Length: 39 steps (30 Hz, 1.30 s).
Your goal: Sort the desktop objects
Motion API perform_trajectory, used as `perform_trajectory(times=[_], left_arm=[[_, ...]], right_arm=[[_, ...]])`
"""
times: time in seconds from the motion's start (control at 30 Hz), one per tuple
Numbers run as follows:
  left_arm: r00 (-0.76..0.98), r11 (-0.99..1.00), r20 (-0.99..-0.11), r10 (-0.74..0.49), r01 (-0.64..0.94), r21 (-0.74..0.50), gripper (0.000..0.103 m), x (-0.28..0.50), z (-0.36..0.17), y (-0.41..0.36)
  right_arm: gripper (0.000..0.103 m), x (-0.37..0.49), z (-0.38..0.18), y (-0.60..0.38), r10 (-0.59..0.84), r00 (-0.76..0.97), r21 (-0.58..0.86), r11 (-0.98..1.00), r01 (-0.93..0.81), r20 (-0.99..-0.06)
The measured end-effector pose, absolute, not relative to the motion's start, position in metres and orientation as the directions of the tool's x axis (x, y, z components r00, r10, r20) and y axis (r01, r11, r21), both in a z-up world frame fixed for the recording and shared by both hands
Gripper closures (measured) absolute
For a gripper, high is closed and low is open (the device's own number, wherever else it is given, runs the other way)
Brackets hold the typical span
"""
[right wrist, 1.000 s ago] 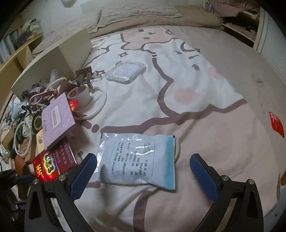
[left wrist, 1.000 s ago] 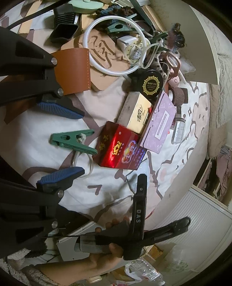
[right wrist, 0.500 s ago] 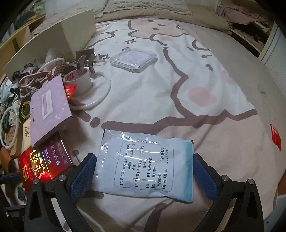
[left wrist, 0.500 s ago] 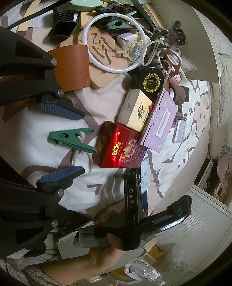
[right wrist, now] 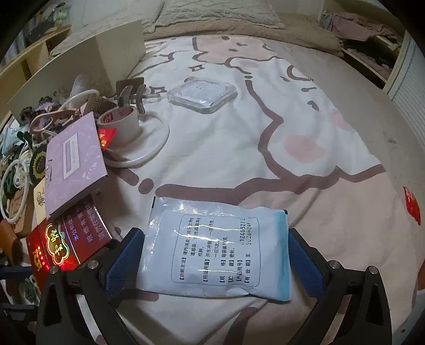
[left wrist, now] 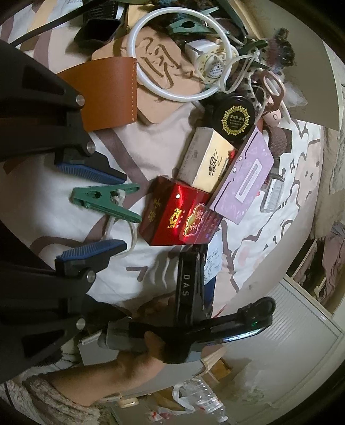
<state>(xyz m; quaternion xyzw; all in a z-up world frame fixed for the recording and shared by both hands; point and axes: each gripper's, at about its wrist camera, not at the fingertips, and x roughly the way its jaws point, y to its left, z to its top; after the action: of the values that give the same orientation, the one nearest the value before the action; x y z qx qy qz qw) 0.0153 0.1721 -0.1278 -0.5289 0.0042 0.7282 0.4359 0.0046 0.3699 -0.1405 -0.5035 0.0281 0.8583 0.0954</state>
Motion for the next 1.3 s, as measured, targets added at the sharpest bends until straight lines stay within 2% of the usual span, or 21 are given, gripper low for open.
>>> perform_trajectory(times=[0.3, 0.43, 0.67, 0.77, 0.97, 1.17, 1.2, 1.23, 1.3], left_arm=[[-0.009, -0.608, -0.741, 0.671, -0.579, -0.543, 0.06, 0.006, -0.131, 0.165], [-0.011, -0.619, -0.742, 0.67, -0.561, -0.55, 0.068, 0.004, -0.132, 0.162], [-0.047, -0.637, -0.775, 0.63, -0.602, -0.481, 0.068, 0.006, -0.132, 0.17], [-0.043, -0.631, -0.778, 0.626, -0.614, -0.474, 0.074, 0.007, -0.132, 0.168], [-0.066, -0.634, -0.78, 0.622, -0.627, -0.452, 0.075, 0.009, -0.13, 0.168], [-0.108, -0.644, -0.776, 0.622, -0.634, -0.428, 0.075, 0.009, -0.122, 0.167], [-0.114, -0.646, -0.774, 0.623, -0.633, -0.427, 0.075, 0.009, -0.121, 0.166], [-0.121, -0.648, -0.772, 0.625, -0.631, -0.426, 0.075, 0.008, -0.119, 0.164], [-0.137, -0.653, -0.767, 0.626, -0.629, -0.421, 0.075, 0.008, -0.116, 0.161]], right_arm=[[0.026, 0.011, -0.137, 0.369, 0.126, -0.526, -0.033, -0.983, -0.182, -0.841], [0.028, 0.012, -0.138, 0.369, 0.122, -0.534, -0.024, -0.982, -0.188, -0.836], [0.028, 0.014, -0.139, 0.368, 0.126, -0.542, -0.022, -0.981, -0.194, -0.831], [0.028, 0.015, -0.138, 0.367, 0.124, -0.546, -0.018, -0.98, -0.196, -0.829], [0.032, 0.02, -0.134, 0.365, 0.117, -0.559, -0.009, -0.981, -0.191, -0.821], [0.042, 0.027, -0.124, 0.364, 0.117, -0.587, -0.002, -0.981, -0.193, -0.801], [0.045, 0.028, -0.123, 0.364, 0.119, -0.59, -0.002, -0.981, -0.194, -0.799], [0.052, 0.029, -0.121, 0.364, 0.119, -0.593, -0.002, -0.981, -0.194, -0.797], [0.052, 0.03, -0.119, 0.364, 0.116, -0.597, 0.005, -0.98, -0.197, -0.793]])
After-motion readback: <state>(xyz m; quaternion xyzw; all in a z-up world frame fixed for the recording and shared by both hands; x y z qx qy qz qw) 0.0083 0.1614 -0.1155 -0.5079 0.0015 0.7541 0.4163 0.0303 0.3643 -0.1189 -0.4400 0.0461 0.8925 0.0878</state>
